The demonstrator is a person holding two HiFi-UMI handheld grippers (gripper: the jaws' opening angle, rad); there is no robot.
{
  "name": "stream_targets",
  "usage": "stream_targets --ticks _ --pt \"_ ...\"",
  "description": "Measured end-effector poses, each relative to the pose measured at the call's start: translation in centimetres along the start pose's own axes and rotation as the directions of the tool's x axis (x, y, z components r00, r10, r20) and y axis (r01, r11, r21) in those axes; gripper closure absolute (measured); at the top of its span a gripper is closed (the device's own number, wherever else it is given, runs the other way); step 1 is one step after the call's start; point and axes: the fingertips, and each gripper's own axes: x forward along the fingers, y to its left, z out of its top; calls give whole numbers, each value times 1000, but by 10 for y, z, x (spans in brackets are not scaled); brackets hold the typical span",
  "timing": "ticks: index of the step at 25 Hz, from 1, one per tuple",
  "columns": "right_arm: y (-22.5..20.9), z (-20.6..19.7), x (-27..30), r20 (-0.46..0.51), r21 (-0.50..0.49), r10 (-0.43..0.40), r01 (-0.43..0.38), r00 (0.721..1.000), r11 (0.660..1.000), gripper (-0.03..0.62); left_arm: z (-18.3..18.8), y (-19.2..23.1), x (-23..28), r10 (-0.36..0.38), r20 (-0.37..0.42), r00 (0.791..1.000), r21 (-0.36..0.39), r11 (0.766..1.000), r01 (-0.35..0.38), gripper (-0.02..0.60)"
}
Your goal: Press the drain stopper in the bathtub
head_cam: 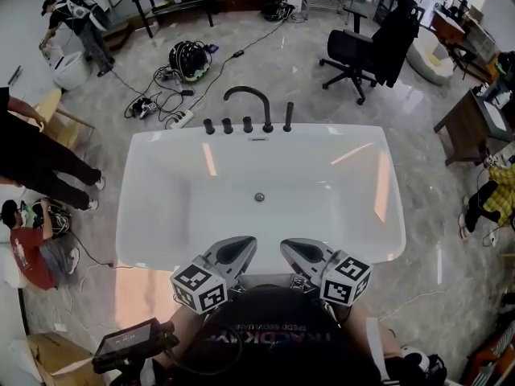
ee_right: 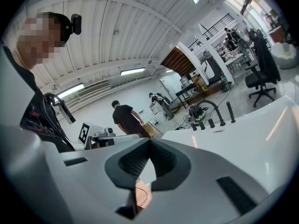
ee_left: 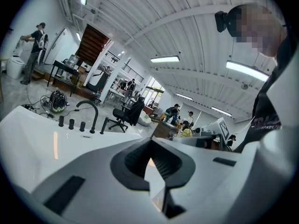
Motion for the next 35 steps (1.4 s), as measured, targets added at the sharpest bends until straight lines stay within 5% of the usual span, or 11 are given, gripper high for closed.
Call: stream_targets --ticks 35 --pt "2 -8 5 -15 28 16 -15 1000 1000 579 -3 0 -3 12 -20 1000 14 1000 -12 574"
